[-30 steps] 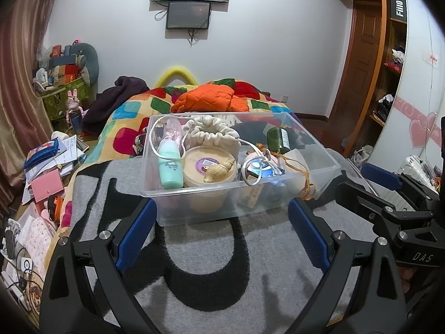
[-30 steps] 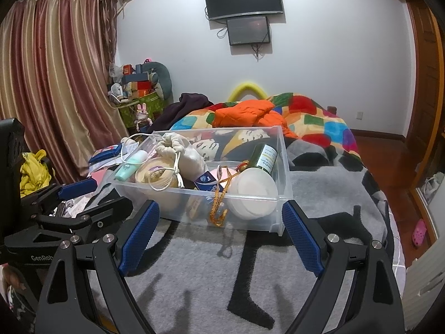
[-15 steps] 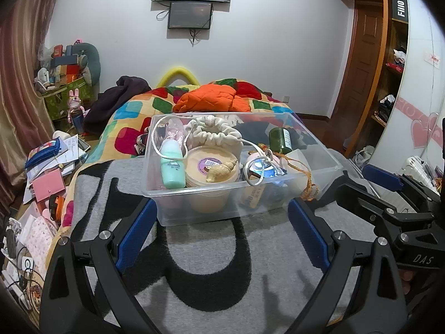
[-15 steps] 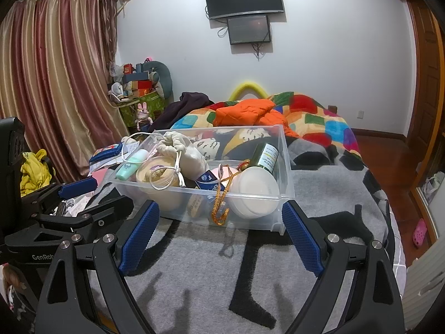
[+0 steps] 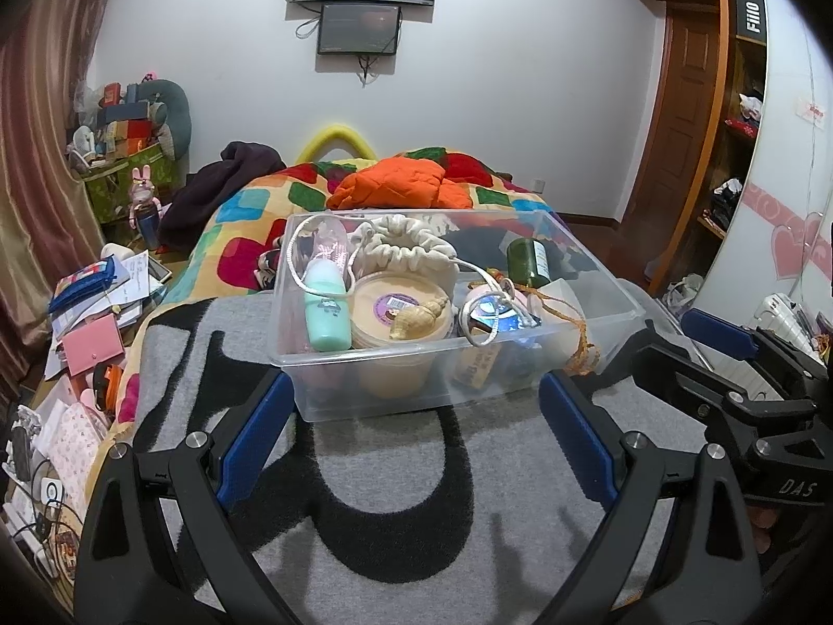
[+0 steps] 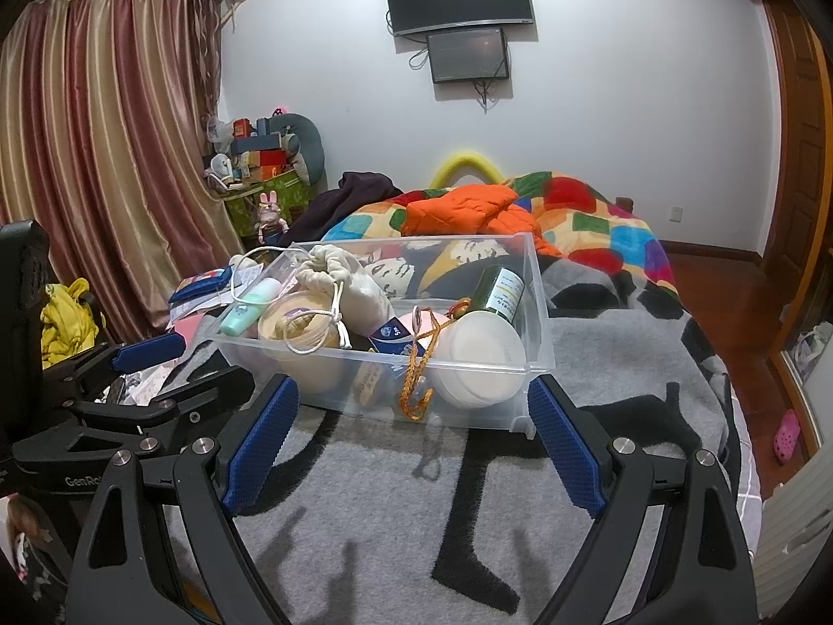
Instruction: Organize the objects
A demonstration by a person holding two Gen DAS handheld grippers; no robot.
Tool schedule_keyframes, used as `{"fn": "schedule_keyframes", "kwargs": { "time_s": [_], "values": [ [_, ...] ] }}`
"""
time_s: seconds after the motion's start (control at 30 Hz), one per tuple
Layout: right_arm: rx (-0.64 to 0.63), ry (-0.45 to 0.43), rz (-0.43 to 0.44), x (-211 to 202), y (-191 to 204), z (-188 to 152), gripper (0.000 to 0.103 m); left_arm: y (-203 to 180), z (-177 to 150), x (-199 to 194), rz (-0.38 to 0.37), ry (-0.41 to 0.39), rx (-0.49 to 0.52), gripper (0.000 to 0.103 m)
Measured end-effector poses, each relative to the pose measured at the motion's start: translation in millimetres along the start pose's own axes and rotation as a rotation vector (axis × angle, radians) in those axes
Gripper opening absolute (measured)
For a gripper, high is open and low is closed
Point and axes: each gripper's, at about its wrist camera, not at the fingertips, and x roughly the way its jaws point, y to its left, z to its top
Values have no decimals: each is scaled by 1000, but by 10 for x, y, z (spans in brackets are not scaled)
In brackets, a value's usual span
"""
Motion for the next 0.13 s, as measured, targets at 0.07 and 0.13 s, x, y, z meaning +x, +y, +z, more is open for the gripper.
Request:
{"fn": "schedule_keyframes", "kwargs": {
  "time_s": [0.07,0.13],
  "values": [
    [-1,1,1,-1,6,-4,88,13,2,6,-8,5,-8,96],
    [0,1,2,-1,6,-4,88,28,-1,8,-18,11,-16,96]
  ]
}}
